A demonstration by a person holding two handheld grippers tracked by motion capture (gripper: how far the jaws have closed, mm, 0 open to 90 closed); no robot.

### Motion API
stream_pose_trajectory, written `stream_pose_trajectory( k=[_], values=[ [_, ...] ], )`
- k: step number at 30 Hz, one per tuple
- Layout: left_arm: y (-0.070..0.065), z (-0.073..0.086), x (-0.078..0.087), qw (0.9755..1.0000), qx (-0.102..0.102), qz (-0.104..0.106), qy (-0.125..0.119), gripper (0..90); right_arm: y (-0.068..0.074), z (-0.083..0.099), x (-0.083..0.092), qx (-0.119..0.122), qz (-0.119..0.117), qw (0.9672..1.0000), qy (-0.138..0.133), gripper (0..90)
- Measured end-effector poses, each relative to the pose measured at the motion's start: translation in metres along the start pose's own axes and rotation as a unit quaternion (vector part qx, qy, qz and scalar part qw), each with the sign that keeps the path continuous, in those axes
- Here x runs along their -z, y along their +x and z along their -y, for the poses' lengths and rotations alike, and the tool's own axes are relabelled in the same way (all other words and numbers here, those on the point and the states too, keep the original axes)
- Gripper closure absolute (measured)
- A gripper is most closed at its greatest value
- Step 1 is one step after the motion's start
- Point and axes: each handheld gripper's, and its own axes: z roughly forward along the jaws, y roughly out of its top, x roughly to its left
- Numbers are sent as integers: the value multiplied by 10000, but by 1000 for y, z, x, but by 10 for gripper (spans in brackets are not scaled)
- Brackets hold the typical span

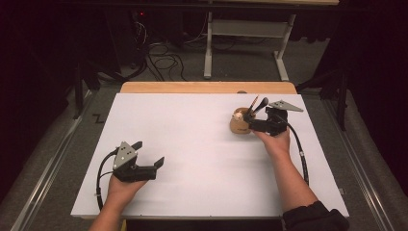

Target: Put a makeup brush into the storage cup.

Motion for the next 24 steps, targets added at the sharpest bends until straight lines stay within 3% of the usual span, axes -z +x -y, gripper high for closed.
stream_pose_trajectory(
  k=[11,24],
  values=[
    [0,1,-1,10000,-18,-8,32,44,-1,10,24,116,-58,9999,17,4],
    [0,5,-3,9999,-5,-65,89,45,8,32,65,302,-373,9988,-51,4]
  ],
)
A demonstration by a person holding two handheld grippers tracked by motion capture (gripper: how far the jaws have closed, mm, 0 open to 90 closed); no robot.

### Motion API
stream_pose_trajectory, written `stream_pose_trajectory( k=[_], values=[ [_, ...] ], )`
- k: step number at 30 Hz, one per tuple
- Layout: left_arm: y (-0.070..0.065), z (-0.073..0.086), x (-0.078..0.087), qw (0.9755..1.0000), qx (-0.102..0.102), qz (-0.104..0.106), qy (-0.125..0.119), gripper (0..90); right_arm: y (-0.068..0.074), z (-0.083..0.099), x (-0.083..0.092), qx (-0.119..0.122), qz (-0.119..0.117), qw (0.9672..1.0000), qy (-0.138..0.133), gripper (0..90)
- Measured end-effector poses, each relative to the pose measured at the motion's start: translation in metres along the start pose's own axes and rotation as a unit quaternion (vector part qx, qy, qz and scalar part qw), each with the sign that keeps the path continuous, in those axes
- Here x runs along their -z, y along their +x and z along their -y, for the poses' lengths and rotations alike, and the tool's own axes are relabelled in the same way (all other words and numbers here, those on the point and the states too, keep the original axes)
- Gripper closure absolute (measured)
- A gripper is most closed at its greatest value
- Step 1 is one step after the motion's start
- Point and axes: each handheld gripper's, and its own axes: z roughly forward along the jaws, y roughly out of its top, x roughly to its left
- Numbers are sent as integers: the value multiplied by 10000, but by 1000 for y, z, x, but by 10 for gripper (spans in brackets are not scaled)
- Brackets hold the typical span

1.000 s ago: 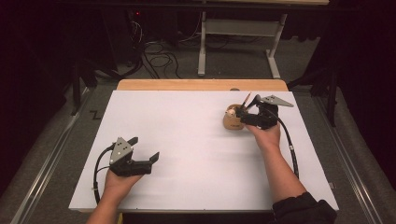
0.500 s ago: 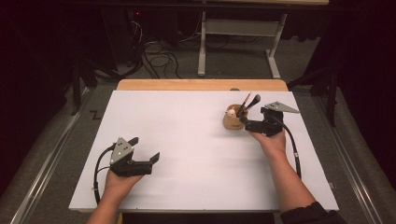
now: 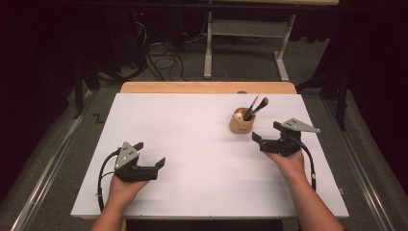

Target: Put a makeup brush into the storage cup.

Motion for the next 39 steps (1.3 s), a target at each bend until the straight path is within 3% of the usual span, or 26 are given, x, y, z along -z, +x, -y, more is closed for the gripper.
stream_pose_trajectory(
  k=[14,21,26,39],
  values=[
    [-3,5,-1,10000,40,9,70,46,4,32,53,280,-121,9994,-152,4],
    [-8,9,-2,9999,16,69,129,46,0,52,78,226,-104,9995,-212,4],
    [-11,11,-2,9998,130,85,104,45,-6,61,95,95,-73,9991,-411,4],
    [-13,11,-3,9997,178,125,89,45,-8,63,94,69,-94,9989,-453,4]
  ],
)
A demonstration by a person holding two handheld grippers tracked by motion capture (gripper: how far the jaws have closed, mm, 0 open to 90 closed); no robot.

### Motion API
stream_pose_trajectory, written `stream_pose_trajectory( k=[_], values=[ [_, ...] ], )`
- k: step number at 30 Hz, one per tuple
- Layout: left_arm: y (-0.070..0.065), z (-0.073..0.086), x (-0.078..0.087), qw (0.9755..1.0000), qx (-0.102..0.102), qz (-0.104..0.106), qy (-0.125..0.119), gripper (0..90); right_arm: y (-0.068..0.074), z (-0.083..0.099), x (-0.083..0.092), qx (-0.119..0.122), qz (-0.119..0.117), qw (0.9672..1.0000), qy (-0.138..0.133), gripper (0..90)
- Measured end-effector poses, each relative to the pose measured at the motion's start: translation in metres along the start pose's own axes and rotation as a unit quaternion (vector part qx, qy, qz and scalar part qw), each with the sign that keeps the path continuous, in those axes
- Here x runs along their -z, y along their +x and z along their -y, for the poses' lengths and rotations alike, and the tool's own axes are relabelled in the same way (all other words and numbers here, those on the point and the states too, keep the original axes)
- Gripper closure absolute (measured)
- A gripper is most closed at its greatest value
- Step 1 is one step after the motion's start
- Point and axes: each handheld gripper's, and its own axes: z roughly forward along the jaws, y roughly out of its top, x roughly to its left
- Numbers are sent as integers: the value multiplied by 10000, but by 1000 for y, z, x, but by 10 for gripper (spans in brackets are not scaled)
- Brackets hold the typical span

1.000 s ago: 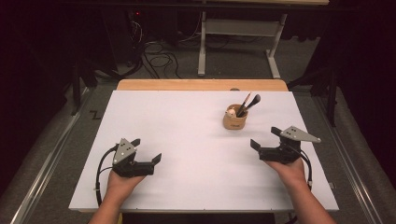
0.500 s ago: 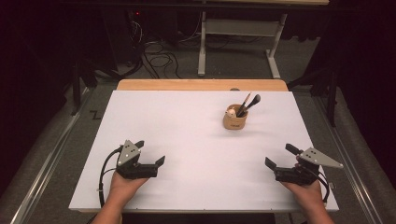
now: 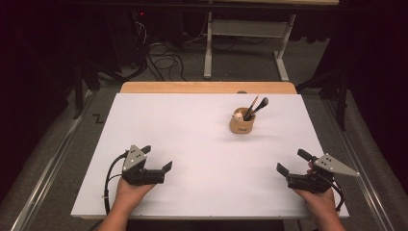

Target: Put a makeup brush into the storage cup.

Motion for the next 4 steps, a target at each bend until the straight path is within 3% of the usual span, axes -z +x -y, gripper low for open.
stream_pose_trajectory(
  k=[4],
  values=[
    [1,-2,1,10000,6,14,-28,46,0,1,-2,-10,-3,10000,42,4]
  ],
)
